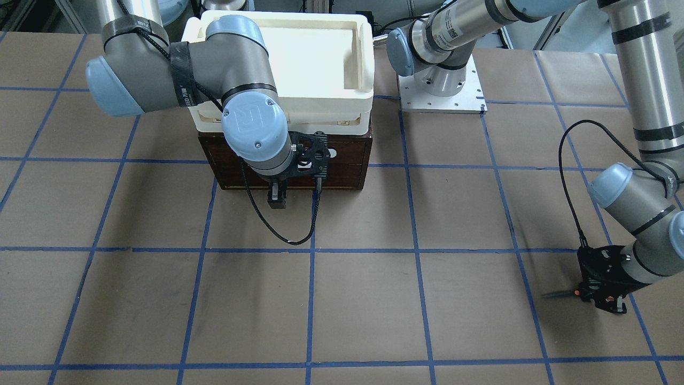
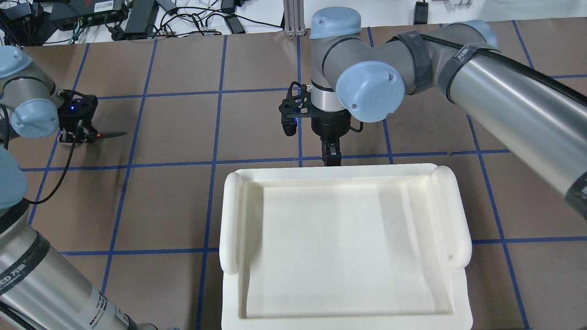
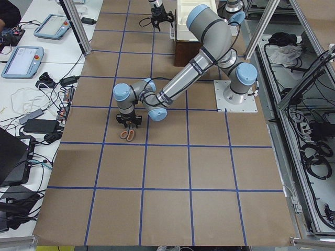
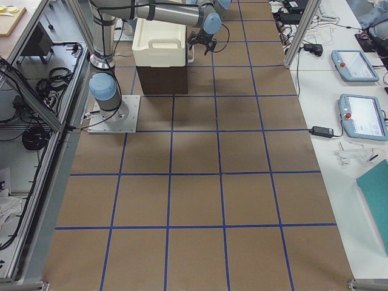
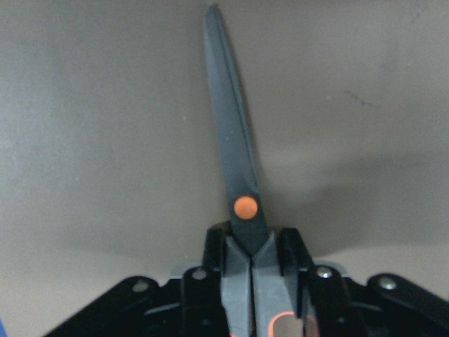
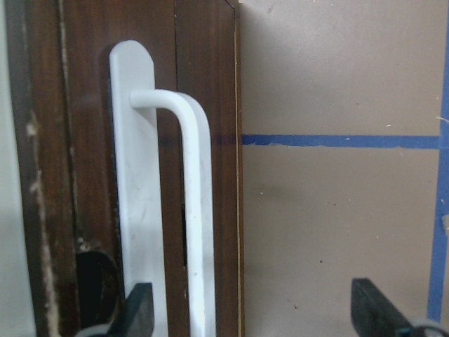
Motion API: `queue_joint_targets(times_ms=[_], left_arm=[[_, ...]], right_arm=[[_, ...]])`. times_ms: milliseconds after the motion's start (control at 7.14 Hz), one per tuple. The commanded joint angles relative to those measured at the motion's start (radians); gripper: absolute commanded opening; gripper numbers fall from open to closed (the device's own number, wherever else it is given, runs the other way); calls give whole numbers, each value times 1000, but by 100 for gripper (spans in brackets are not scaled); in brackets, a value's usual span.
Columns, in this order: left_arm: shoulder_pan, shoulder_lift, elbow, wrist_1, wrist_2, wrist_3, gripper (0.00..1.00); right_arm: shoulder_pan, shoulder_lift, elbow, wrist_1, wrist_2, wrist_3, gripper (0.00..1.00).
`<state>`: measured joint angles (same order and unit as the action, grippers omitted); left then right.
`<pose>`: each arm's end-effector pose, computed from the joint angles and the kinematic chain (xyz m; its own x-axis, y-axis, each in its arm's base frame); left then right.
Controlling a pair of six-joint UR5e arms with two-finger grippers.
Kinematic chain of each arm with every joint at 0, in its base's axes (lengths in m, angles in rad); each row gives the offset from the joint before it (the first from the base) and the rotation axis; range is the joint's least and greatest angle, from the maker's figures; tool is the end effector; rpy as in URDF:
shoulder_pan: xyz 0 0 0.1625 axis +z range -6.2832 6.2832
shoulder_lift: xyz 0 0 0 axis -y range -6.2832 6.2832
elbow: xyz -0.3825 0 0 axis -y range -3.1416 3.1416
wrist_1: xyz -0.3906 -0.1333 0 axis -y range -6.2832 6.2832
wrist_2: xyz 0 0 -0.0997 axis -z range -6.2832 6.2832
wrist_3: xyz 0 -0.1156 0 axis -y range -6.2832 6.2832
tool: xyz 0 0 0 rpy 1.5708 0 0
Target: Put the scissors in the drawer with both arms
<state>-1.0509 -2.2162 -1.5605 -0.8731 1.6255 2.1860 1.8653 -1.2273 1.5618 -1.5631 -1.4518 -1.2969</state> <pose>0.2133 -0.6283 0.1274 0.0942 0.9954 -0.0196 0.9925 -0.0924 0.0807 0.3013 -0.4867 0.2528 0.0031 -0.9355 -0.3533 -0.9999 0.0031 -0.0169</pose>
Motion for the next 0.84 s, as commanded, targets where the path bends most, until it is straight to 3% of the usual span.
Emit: queue_joint_targets(times_ms=[0,700], left_arm=[[-6,23,-1,0,-12,1,0],[-78,203,16,-148,-79,-129,0]], right_arm=[[0,0,4,-5,1,1,100],[0,15,4,-18,4,1,100]])
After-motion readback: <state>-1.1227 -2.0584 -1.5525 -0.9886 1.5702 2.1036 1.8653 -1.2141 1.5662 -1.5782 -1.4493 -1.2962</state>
